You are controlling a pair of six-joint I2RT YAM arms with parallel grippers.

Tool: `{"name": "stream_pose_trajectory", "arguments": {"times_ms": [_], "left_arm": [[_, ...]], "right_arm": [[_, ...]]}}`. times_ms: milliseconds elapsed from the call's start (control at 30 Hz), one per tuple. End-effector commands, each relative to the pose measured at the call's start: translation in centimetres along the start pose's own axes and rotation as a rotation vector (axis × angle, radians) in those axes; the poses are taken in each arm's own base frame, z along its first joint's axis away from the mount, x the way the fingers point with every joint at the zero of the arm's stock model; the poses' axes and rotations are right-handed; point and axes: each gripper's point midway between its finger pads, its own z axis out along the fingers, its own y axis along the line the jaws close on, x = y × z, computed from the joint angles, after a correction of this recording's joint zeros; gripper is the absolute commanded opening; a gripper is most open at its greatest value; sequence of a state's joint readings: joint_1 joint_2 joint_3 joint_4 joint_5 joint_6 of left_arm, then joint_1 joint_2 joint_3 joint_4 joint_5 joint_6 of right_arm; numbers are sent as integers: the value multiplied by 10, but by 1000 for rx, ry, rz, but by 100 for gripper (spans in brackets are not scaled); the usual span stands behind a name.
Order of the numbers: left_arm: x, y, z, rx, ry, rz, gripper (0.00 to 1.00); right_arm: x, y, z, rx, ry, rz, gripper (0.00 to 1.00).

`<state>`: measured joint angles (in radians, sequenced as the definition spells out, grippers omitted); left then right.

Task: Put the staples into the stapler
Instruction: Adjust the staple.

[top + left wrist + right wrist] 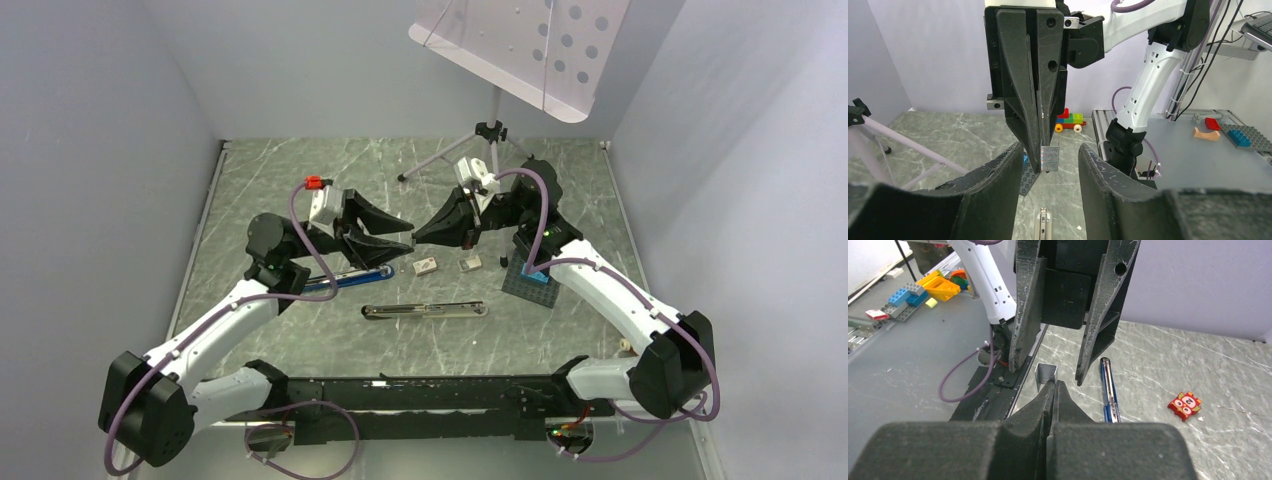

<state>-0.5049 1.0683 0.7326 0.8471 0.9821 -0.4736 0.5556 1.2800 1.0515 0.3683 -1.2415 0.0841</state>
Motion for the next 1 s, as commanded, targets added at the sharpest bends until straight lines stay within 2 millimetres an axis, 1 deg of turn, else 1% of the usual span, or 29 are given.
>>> {"name": "stream_pose_trajectory", "arguments": {"times_ms": [0,233,333,467,600,633,733,800,867,900,967], "left_arm": [[-17,-2,8,16,-33,51,48],[-16,-3,10,24,-33,46,40],[-15,-3,10,24,-30,46,33],[-14,-3,10,25,-27,44,21],[-15,-3,10,23,-26,46,12],[-15,-3,10,22,-28,48,8],[-18,-4,10,18,-35,55,2],[-19,-4,10,16,-40,53,0],[-21,-4,10,16,-50,54,0],[-22,-5,10,15,-54,51,0],[-24,-5,9,7,-66,56,0]], "right_arm": [[-11,9,1,-31,-20,-52,0],[-10,8,2,-27,-17,-33,0],[-9,7,2,-23,-15,-32,0],[-10,7,2,-22,-15,-31,0],[-9,6,2,-18,-16,-26,0],[-9,6,2,-16,-17,-24,0],[-9,5,2,-7,-16,-15,0],[-9,4,2,1,-17,-10,3],[-8,4,2,5,-17,-5,11],[-8,3,1,15,-17,-3,17],[-6,4,0,23,-15,-1,24]]}}
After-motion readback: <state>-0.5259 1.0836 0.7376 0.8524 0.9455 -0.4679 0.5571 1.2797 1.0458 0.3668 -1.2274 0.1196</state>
